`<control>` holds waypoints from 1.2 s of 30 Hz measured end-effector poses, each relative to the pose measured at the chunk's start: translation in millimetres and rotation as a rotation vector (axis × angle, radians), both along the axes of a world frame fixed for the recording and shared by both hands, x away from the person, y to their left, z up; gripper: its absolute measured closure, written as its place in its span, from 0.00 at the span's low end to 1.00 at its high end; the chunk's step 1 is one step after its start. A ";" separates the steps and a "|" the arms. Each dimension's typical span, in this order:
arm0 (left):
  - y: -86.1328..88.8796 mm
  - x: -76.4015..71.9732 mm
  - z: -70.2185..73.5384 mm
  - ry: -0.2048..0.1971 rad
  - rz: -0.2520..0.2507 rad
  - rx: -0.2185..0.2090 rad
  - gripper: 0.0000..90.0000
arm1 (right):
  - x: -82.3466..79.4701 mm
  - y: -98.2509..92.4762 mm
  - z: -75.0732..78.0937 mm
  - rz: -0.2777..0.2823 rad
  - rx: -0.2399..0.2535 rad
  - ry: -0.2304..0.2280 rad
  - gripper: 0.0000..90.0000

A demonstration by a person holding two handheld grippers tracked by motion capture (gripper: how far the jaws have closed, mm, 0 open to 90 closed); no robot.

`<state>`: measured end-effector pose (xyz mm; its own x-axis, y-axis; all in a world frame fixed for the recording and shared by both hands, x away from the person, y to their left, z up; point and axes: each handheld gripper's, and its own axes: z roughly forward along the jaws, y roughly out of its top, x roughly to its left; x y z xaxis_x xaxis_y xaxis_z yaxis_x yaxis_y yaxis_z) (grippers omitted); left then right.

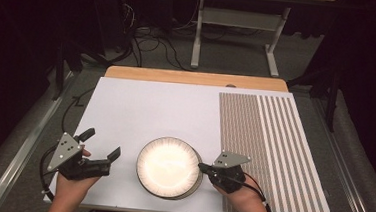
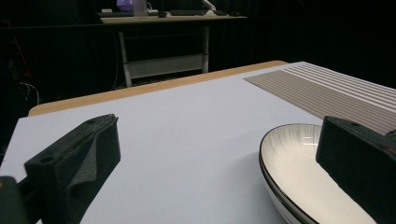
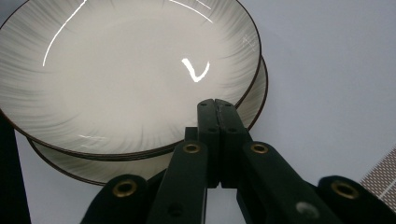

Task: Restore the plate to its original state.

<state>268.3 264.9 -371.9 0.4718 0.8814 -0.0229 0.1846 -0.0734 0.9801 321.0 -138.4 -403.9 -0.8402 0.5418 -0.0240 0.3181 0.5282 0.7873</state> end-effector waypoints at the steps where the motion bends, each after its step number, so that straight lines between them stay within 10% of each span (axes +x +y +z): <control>1: 0.0 0.0 -0.1 0.000 0.000 0.000 0.01 | -0.1 -1.0 0.4 -0.003 0.003 0.000 1.00; 24: -1.0 2.3 -4.0 0.018 -0.006 0.004 0.01 | -1.6 -41.8 16.9 -0.108 0.080 -0.029 0.96; 36: -0.5 3.5 -5.5 0.025 -0.004 -0.001 0.01 | -10.3 -81.3 26.4 -0.233 0.144 -0.107 0.64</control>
